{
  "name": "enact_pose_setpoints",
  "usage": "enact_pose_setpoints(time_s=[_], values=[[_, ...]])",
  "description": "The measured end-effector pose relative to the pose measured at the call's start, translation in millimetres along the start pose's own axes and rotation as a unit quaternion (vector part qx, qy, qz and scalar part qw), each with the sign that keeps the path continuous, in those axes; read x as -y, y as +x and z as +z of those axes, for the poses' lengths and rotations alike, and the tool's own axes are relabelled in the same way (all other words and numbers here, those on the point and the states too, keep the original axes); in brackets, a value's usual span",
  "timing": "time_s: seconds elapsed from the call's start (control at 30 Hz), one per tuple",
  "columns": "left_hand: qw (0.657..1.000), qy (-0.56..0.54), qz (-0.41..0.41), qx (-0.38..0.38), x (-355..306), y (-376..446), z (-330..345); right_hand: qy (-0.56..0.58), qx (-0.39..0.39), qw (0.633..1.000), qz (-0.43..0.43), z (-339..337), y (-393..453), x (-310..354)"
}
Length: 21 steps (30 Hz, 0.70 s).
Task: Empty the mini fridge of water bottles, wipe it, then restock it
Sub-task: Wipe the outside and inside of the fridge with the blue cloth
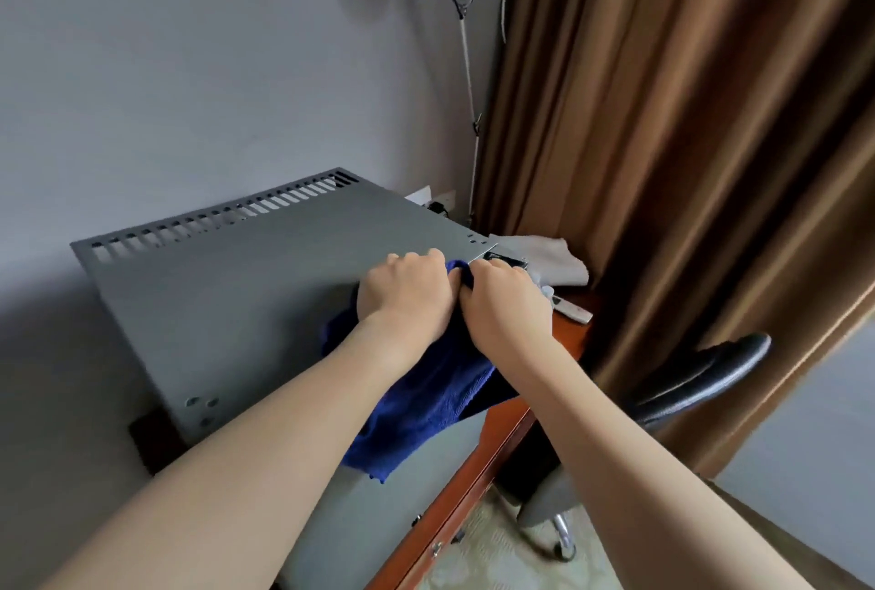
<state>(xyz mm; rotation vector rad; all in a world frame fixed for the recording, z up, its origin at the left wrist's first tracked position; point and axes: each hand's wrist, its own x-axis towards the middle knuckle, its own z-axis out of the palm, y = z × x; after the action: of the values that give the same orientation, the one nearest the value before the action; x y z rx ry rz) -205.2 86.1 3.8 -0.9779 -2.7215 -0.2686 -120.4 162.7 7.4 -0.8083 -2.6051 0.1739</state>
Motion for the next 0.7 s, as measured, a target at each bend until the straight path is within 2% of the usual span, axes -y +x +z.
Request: enact_pose_setpoints(time_s=[0.23,0.4,0.57,0.7], values=[[0.999,-0.029,-0.025,-0.018,-36,32,14,-0.026,0.017,0.998,-0.045,6,39,-43],[0.995,-0.059,-0.034,-0.067,-42,35,15,0.038,0.027,0.997,-0.062,11,48,-55],[0.99,-0.094,-0.077,-0.078,-40,27,13,-0.009,0.055,0.994,-0.097,8,44,-54],[0.971,-0.185,-0.143,-0.05,-33,19,2,-0.011,0.074,0.99,-0.121,8,42,-50]])
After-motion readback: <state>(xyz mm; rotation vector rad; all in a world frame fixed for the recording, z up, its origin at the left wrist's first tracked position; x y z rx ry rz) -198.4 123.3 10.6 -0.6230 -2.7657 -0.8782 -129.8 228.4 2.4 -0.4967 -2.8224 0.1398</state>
